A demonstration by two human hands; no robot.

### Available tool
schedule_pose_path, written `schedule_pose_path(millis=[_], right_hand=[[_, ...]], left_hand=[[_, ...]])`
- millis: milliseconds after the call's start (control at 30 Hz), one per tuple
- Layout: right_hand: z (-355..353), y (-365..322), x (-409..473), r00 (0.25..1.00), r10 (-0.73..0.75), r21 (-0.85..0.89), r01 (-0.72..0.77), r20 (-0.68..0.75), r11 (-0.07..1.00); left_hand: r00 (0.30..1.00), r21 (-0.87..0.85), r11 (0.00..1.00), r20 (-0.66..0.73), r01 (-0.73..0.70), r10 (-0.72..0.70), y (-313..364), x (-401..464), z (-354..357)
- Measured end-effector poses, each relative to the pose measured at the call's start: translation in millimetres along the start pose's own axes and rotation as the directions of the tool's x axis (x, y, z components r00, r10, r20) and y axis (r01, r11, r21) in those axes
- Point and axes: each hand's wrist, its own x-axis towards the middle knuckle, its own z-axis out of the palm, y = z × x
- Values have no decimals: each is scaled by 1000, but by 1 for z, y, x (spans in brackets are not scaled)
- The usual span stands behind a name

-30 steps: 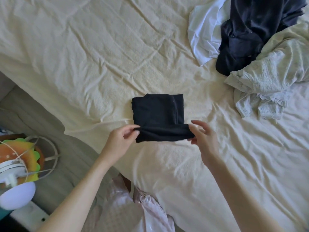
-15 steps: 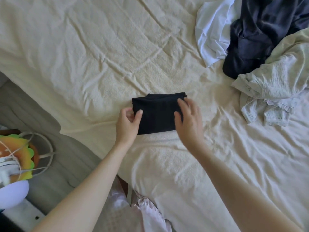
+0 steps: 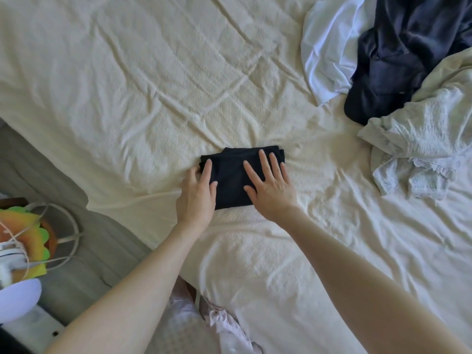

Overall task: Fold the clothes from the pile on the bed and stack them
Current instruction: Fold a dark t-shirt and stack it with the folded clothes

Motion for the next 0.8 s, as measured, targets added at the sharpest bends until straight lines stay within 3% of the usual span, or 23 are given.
schedule_pose_path(millis=[100,167,233,300,367,400,567,800], right_hand=[[-12,3,-3,995,-3,294,34,-105,955],[-19,4,-9,937,170,531,19,-306,847],[-22,7,-13,836,437,678,-111,-331,726],[-27,13,-10,773,632,845,-299,-59,444],[-32,24,-4,731,620,903,-421,286,80],[-34,31,-2,730,569,894,-448,378,-19],[-41,51,4,768,346,838,-527,540,-138],[-51,49,-8,766,243,803,-568,595,-178]], left_hand=[[999,-48,999,40,-11,13,0,4,-3],[998,-195,980,63,33,-21,-1,7,-6],[995,-337,936,59,97,-82,-1,8,-8],[986,-420,892,37,165,-165,-2,9,-10],[963,-488,835,49,255,-266,-2,12,-12],[944,-524,792,78,313,-322,-1,14,-12],[840,-666,528,317,527,-439,0,23,-17],[816,-734,378,422,563,-395,4,15,-37]])
